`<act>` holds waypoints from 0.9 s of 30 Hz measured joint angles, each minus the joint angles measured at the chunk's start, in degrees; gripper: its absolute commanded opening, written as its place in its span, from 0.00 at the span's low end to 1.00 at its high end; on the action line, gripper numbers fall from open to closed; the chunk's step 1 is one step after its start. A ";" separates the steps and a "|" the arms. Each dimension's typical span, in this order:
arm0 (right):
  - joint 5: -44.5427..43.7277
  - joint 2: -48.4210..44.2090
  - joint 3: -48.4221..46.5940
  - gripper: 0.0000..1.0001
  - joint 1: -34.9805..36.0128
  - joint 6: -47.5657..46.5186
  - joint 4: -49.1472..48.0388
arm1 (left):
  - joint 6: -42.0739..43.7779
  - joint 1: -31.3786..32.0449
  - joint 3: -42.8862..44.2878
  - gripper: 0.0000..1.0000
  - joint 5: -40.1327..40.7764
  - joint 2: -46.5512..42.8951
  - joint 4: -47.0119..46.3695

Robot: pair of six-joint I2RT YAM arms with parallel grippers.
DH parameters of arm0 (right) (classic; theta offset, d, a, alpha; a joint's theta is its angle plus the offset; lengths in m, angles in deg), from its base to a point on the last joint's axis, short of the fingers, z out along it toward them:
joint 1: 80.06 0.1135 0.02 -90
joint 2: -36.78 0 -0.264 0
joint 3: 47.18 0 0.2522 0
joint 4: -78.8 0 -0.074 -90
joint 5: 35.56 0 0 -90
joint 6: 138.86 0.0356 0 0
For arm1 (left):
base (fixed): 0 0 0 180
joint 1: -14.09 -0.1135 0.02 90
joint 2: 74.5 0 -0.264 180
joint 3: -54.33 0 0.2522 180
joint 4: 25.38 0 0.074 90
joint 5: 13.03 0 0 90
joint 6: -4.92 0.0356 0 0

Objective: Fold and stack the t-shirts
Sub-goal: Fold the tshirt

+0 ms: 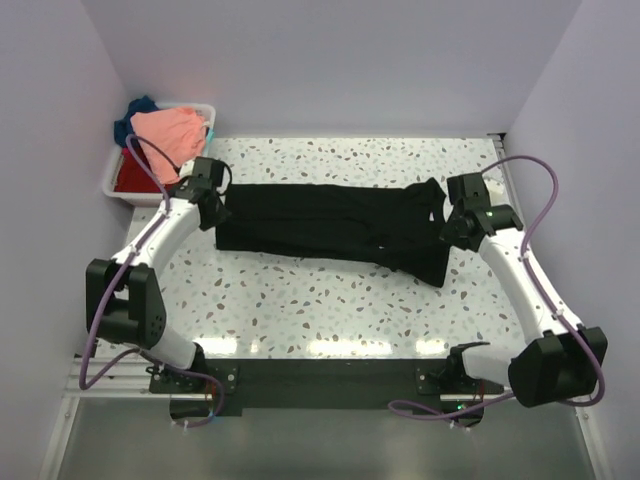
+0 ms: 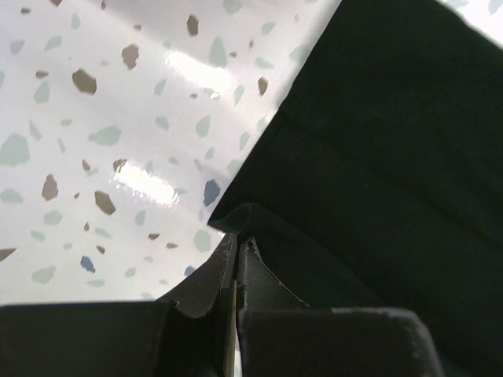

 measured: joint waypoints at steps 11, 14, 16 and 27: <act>-2.45 15.08 -8.59 0.00 -0.85 -3.82 -10.71 | 1.38 0.00 11.58 0.00 0.74 14.78 -3.08; -2.38 20.09 -11.32 0.00 -1.14 -4.33 -12.81 | 1.79 0.00 14.03 0.00 1.25 18.05 -3.26; -2.32 23.19 -13.20 0.00 -1.33 -4.61 -14.08 | 1.86 0.00 15.39 0.00 1.64 19.80 -3.15; -1.55 34.49 -21.73 0.00 -2.54 -5.31 -16.61 | 1.79 0.00 21.92 0.00 3.50 27.89 -2.86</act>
